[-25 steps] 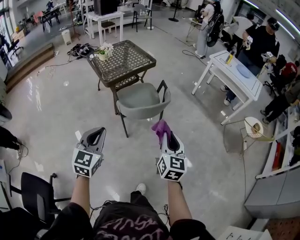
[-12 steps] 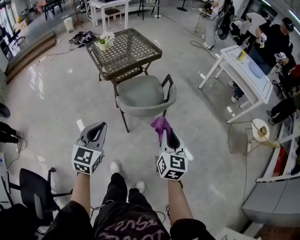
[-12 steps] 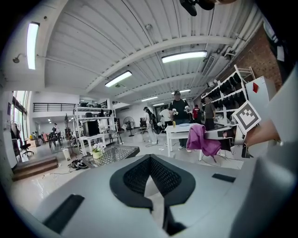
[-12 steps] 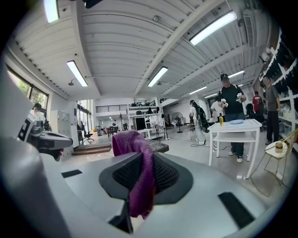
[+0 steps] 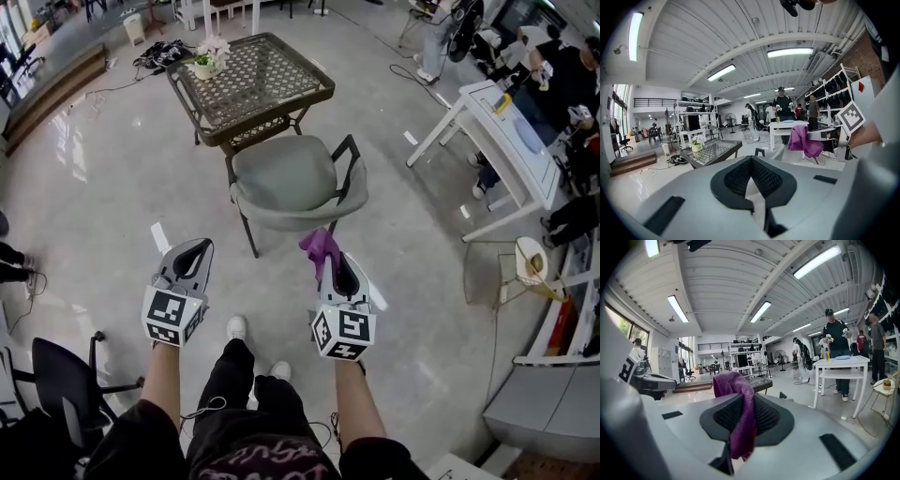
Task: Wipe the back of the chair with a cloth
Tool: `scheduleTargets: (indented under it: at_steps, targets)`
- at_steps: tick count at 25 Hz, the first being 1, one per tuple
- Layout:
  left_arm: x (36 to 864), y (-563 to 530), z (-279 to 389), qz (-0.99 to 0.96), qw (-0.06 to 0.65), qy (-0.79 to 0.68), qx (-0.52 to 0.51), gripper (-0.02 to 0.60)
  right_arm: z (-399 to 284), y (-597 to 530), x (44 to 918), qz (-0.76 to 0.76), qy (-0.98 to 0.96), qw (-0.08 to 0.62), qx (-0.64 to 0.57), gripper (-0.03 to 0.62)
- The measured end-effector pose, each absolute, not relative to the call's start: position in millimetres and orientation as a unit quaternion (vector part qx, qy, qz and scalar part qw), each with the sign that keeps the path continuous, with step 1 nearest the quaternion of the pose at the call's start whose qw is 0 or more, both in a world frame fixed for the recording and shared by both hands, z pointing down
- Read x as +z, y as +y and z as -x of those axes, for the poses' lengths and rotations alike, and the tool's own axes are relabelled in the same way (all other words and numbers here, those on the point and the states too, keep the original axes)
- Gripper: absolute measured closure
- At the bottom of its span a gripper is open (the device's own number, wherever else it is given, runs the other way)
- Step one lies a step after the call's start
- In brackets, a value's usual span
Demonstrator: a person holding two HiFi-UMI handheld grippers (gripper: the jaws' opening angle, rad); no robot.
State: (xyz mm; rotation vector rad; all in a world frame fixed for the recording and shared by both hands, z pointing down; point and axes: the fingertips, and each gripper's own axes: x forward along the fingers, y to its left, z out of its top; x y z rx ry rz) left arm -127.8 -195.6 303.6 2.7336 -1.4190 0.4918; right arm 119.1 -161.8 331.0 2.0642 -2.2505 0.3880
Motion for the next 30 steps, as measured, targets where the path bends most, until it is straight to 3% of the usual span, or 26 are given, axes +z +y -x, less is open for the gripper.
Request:
scheduleTargets:
  at_steps: [24, 30]
  targets:
    - [504, -265, 136, -0.869, 0.018, -0.47, 0.154, 0.572, -10, -266, 487, -0.569, -0.816, 0.027, 0.091, 0.52]
    - [528, -279, 132, -0.869, 0.015, -0.471, 0.153, 0.572, -14, -280, 501, -0.575, -0.813, 0.012, 0.086, 0.52]
